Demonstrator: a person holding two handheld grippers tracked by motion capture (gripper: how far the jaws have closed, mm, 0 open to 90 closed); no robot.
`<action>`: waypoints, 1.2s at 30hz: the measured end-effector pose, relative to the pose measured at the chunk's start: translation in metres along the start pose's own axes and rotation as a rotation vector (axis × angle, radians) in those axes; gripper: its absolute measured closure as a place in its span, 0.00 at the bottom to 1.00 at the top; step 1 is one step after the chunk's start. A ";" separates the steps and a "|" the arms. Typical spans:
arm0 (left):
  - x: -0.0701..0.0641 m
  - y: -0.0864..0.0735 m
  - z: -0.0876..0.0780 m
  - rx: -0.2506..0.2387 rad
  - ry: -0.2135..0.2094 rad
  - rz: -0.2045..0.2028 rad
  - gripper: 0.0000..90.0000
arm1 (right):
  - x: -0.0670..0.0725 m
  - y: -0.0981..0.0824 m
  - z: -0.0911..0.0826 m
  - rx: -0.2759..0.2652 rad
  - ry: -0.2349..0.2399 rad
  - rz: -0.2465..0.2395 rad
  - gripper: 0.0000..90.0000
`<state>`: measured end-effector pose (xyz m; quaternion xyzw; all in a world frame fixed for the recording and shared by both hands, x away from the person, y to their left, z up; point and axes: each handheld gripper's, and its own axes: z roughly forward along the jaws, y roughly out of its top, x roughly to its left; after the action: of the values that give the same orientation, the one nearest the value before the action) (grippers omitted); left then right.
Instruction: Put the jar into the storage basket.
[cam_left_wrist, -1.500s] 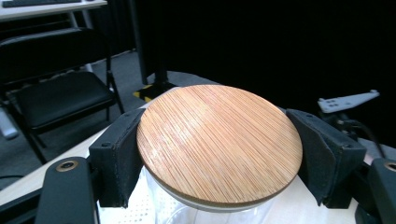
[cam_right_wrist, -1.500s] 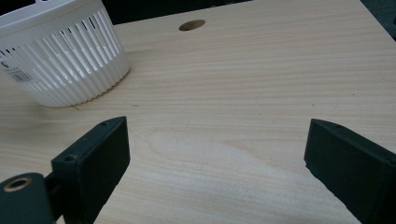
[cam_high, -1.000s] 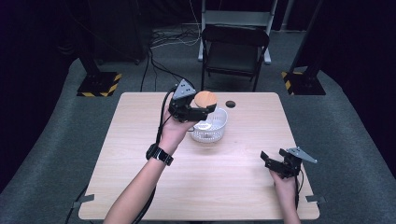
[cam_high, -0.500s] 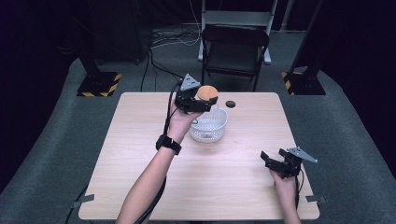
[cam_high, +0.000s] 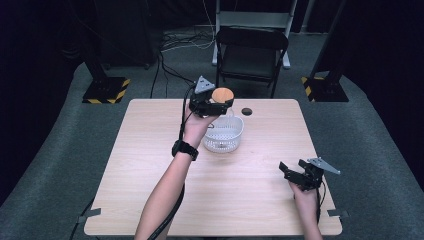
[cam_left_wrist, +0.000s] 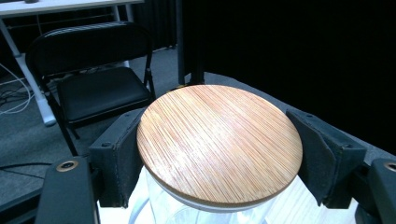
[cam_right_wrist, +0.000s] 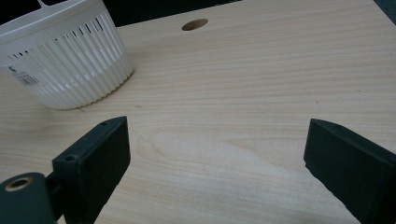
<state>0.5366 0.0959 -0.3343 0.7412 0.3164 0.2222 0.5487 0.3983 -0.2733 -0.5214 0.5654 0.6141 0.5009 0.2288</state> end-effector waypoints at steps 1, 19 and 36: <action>0.000 0.000 0.001 -0.003 0.000 -0.003 0.26 | 0.000 0.000 0.000 -0.001 -0.001 0.000 0.07; 0.002 -0.011 0.009 0.000 0.015 -0.005 0.26 | 0.000 0.000 0.000 0.001 0.001 -0.002 0.07; 0.003 -0.057 0.028 0.014 0.028 -0.019 0.26 | 0.000 0.000 0.000 0.001 0.003 0.001 0.07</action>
<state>0.5448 0.0908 -0.3976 0.7387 0.3326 0.2253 0.5412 0.3984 -0.2735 -0.5214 0.5649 0.6145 0.5017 0.2273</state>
